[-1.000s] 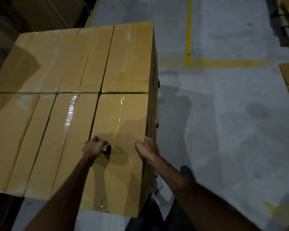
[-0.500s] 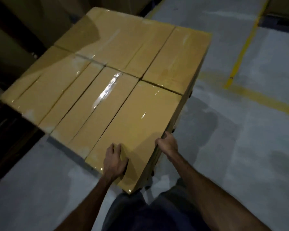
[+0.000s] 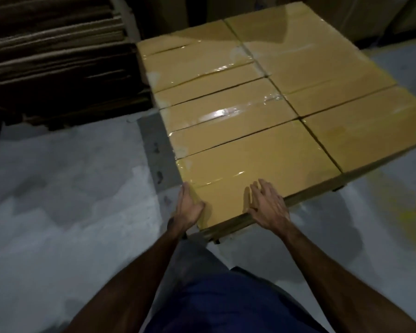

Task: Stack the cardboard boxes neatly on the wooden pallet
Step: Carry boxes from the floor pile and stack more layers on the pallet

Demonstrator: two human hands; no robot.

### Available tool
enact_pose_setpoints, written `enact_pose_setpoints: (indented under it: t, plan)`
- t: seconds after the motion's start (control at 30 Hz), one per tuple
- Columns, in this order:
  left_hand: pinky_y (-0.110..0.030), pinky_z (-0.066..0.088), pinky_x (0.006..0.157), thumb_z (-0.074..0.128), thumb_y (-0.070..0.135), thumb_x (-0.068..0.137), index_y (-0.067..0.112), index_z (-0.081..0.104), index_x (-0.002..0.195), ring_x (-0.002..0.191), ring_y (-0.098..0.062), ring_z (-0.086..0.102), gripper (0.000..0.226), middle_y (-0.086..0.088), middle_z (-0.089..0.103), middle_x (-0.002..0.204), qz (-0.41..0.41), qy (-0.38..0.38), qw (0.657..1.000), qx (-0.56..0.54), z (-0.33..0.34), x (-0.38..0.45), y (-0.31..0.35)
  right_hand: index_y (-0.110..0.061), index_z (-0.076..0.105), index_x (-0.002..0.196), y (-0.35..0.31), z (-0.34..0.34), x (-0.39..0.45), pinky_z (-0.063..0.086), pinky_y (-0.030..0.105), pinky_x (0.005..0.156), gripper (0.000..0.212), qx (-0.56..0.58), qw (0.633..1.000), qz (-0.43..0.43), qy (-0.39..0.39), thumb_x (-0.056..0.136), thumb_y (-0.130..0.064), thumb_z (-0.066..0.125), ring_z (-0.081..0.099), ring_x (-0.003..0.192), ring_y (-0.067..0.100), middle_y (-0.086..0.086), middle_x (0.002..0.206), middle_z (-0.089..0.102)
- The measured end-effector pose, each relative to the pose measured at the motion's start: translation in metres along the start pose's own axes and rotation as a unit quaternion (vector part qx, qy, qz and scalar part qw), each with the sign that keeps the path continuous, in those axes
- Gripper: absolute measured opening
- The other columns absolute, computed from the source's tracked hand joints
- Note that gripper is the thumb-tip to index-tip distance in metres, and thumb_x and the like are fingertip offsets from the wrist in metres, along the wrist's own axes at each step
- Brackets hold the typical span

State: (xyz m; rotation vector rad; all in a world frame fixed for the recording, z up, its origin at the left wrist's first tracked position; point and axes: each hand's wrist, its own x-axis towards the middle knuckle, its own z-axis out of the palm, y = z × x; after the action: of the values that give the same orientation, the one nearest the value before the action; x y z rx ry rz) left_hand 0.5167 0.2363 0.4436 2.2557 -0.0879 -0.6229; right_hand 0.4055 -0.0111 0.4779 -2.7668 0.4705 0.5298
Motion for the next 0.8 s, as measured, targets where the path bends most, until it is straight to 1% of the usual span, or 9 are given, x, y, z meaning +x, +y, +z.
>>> enact_pose_setpoints:
  t: [0.07,0.1,0.23,0.3,0.4,0.5,0.63,0.7,0.8]
  plan:
    - [-0.028,0.028,0.104,0.080,0.023,0.088,0.022,0.029,0.156,0.125,-0.008,0.039,0.085,0.010,0.042,0.138,-0.008,0.016,0.999,-0.047,-0.001,-0.001,0.004,-0.027,0.018,0.165,-0.012,0.008,0.000,0.026,0.065,0.122,0.095,-0.014,0.999,-0.028,-0.031,0.091,-0.056,0.071,0.005,0.160,0.036,0.005,0.175,-0.001]
    - [-0.029,0.030,0.103,0.081,0.024,0.088,0.023,0.030,0.154,0.123,-0.008,0.041,0.085,0.009,0.045,0.137,-0.010,0.027,0.997,-0.071,-0.003,0.000,0.005,-0.029,0.016,0.165,-0.019,0.014,0.001,0.026,0.066,0.122,0.096,-0.021,0.998,-0.039,-0.038,0.091,-0.056,0.071,0.002,0.160,0.035,0.004,0.175,-0.004]
    - [-0.042,0.052,0.105,0.082,0.026,0.080,0.030,0.037,0.146,0.119,-0.014,0.058,0.081,0.010,0.059,0.129,-0.044,0.057,0.987,-0.146,-0.002,0.015,0.007,-0.031,0.013,0.166,-0.033,0.028,-0.003,0.027,0.065,0.123,0.096,-0.057,0.995,-0.062,-0.059,0.092,-0.053,0.070,-0.005,0.161,0.033,0.002,0.174,-0.013]
    - [-0.051,0.054,0.106,0.082,0.034,0.073,0.033,0.034,0.150,0.126,-0.019,0.058,0.090,0.007,0.058,0.138,-0.065,0.072,0.983,-0.156,0.006,0.029,-0.004,-0.028,0.011,0.166,-0.036,0.029,-0.002,0.028,0.064,0.123,0.096,-0.076,0.992,-0.076,-0.061,0.094,-0.053,0.068,-0.006,0.161,0.033,0.003,0.174,-0.013]
    - [-0.054,0.052,0.107,0.082,0.038,0.072,0.034,0.026,0.158,0.136,-0.025,0.053,0.102,0.001,0.050,0.153,-0.075,0.078,0.982,-0.152,0.017,0.046,-0.020,-0.027,0.006,0.167,-0.041,0.027,0.004,0.027,0.062,0.123,0.098,-0.103,0.988,-0.089,-0.072,0.095,-0.053,0.067,-0.006,0.161,0.033,0.004,0.174,-0.015]
    - [-0.046,0.055,0.100,0.081,0.025,0.078,0.031,0.034,0.154,0.127,-0.021,0.057,0.089,0.003,0.056,0.144,-0.065,0.069,0.982,-0.163,0.004,0.036,-0.007,-0.028,0.007,0.166,-0.048,0.022,0.012,0.028,0.061,0.122,0.100,-0.113,0.986,-0.098,-0.075,0.093,-0.052,0.070,-0.004,0.161,0.034,0.005,0.174,-0.012]
    - [-0.029,0.050,0.079,0.079,0.020,0.082,0.035,0.041,0.144,0.112,-0.016,0.061,0.074,0.009,0.060,0.129,-0.059,0.052,0.980,-0.180,-0.001,0.038,-0.010,-0.031,0.008,0.166,-0.060,0.018,0.021,0.032,0.059,0.122,0.100,-0.124,0.982,-0.119,-0.079,0.092,-0.049,0.072,0.001,0.161,0.035,0.006,0.175,-0.005]
    - [-0.035,0.054,0.083,0.076,0.019,0.085,0.034,0.044,0.142,0.112,-0.018,0.063,0.068,0.009,0.061,0.127,-0.053,0.045,0.978,-0.197,-0.005,0.035,-0.011,-0.031,0.007,0.166,-0.066,0.019,0.022,0.032,0.060,0.122,0.099,-0.126,0.980,-0.127,-0.090,0.093,-0.048,0.071,0.000,0.161,0.034,0.005,0.175,-0.005]
    - [-0.044,0.053,0.100,0.068,0.019,0.090,0.036,0.043,0.153,0.123,-0.019,0.060,0.070,0.006,0.062,0.140,-0.046,0.036,0.967,-0.249,-0.009,0.033,-0.013,-0.030,0.006,0.166,-0.072,0.020,0.022,0.030,0.059,0.123,0.097,-0.136,0.975,-0.141,-0.103,0.094,-0.047,0.069,0.000,0.161,0.034,0.004,0.175,-0.006]
